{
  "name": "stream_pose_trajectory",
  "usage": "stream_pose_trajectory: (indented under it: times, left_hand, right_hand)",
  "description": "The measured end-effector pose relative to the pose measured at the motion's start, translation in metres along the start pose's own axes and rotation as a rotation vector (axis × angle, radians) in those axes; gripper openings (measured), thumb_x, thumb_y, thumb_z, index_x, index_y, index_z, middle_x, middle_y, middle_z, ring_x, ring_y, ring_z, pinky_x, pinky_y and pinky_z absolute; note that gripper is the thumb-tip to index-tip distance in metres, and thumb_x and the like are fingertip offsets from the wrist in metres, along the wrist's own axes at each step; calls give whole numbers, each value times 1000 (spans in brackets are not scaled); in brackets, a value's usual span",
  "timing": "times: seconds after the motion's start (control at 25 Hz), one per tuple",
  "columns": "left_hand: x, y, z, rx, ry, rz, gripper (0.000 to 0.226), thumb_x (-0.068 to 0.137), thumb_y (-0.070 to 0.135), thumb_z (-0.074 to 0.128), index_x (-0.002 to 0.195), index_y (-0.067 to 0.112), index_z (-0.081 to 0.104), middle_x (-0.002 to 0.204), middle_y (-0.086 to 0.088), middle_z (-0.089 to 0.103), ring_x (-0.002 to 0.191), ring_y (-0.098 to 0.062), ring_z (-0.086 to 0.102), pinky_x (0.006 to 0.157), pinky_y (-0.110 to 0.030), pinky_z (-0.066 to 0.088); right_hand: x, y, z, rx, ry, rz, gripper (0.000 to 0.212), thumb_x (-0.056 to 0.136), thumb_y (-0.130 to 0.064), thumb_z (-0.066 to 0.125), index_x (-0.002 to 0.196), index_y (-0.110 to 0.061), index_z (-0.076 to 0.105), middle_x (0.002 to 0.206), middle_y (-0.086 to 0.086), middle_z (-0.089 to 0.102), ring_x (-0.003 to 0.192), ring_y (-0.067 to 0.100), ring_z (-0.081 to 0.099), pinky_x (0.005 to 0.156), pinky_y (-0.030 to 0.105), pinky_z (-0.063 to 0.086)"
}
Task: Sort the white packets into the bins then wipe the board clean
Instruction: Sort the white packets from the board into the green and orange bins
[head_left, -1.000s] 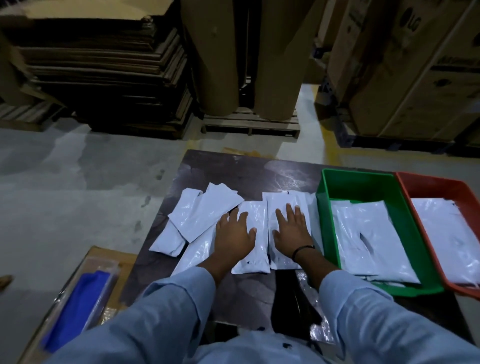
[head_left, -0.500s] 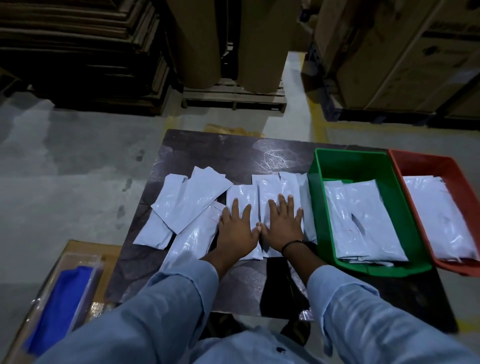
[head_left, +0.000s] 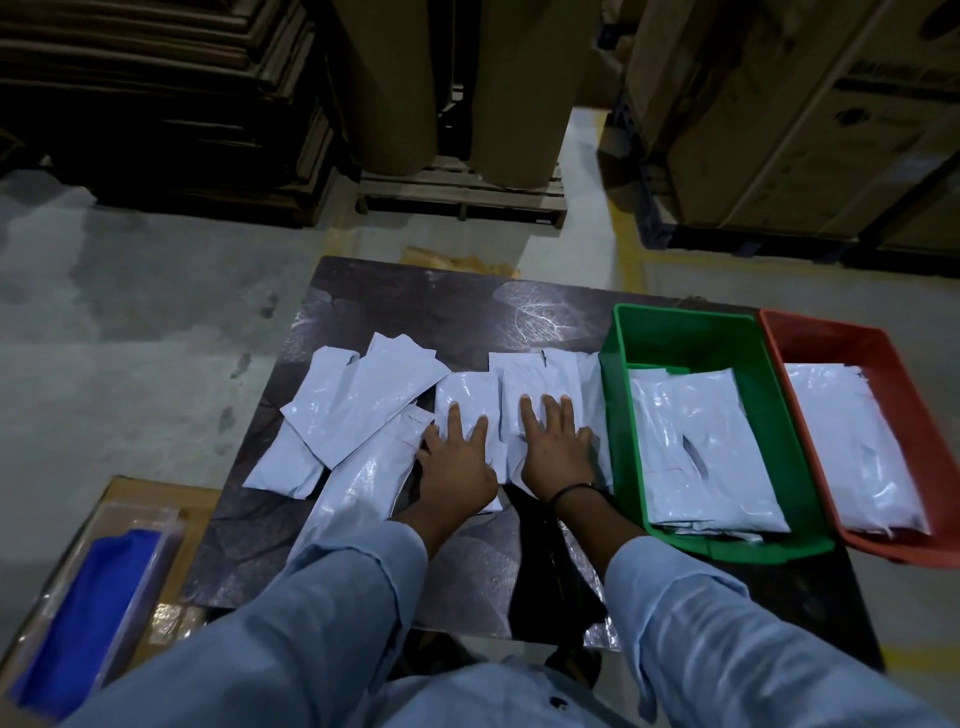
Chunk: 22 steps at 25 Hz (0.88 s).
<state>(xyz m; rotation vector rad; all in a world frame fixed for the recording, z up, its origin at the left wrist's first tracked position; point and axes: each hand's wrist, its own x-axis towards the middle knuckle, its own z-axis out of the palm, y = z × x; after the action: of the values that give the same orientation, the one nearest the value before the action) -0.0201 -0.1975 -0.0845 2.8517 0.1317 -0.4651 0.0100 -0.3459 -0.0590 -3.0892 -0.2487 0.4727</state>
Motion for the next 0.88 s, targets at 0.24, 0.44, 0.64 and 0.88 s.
stream_pose_trajectory:
  times: [0.24,0.44,0.64,0.88]
  left_hand:
    - [5,17,-22,-49,147,-67,62,98,42,50,156,34,27,170,-8,0,143,-42,23,114,-54,34]
    - [14,33,-63,-158,317,-41,62,94,34,55,153,31,35,169,-6,6,140,-40,23,114,-53,30]
    - [21,68,-95,-242,463,30,59,94,24,54,151,26,42,167,-7,15,135,-36,26,108,-49,38]
    - [24,129,-102,-262,549,167,56,91,22,56,147,22,49,164,-11,24,125,-36,29,103,-51,44]
  right_hand:
    - [0,5,-26,-2,91,-85,82,92,-20,51,157,-23,2,165,8,3,150,37,0,110,57,22]
    - [11,7,-70,25,254,-140,81,90,-15,50,157,-22,5,165,10,4,150,39,0,109,60,23]
    - [15,31,-110,49,391,-127,87,85,-24,61,156,-22,11,164,11,10,149,40,6,105,58,28]
    - [8,90,-127,40,432,-48,89,83,-32,63,156,-24,11,164,7,10,150,38,6,101,55,32]
